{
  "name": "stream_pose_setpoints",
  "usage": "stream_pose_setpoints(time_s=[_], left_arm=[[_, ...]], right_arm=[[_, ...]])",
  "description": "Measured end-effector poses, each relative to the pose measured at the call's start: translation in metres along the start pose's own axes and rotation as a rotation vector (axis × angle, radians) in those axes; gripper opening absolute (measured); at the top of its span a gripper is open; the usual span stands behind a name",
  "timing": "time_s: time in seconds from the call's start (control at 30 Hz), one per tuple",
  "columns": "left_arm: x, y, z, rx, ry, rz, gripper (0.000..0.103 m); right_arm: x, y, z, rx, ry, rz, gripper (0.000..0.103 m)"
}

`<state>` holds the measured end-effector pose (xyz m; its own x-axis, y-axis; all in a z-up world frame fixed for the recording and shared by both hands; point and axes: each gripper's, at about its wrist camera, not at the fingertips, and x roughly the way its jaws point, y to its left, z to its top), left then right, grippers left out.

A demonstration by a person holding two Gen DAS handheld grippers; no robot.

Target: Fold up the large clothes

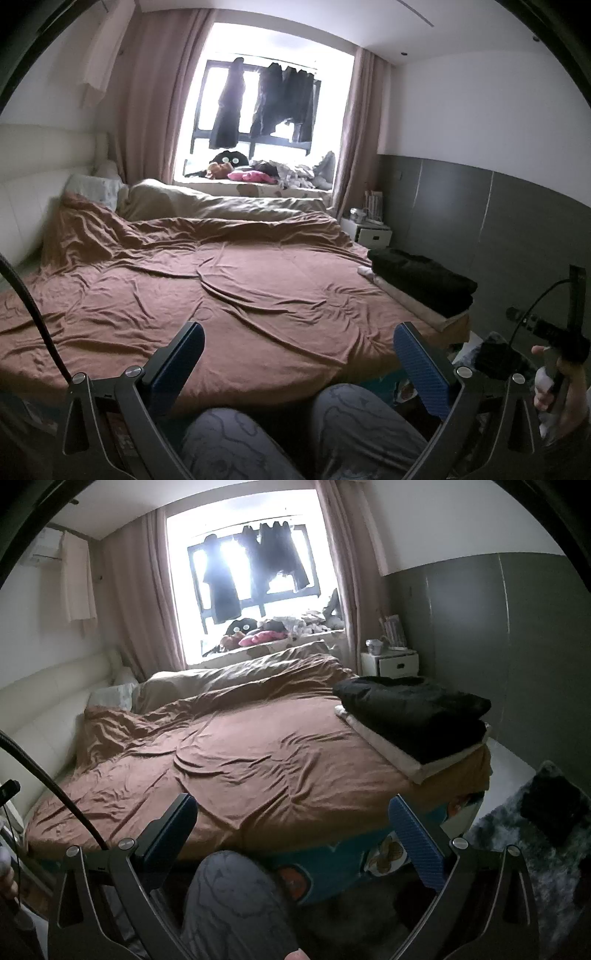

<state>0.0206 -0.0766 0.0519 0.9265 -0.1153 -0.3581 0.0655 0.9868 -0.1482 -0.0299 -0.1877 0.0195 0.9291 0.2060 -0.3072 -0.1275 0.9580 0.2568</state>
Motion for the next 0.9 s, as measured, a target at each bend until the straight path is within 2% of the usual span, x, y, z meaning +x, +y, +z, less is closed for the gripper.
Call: stream_pose_setpoints(time_s=[0.37,0.9], left_arm=[[0.004,0.003,-0.002,-0.005,0.01,-0.007,0.103],[0.007,0.012,-0.01,-0.021,0.02,-0.009,0.103]], right_arm=[[-0.006,0.008,-0.003,-0.003,-0.012,-0.009,0.103],[-0.005,0.019,-0.006,-0.001,0.015,0.014,0.103]])
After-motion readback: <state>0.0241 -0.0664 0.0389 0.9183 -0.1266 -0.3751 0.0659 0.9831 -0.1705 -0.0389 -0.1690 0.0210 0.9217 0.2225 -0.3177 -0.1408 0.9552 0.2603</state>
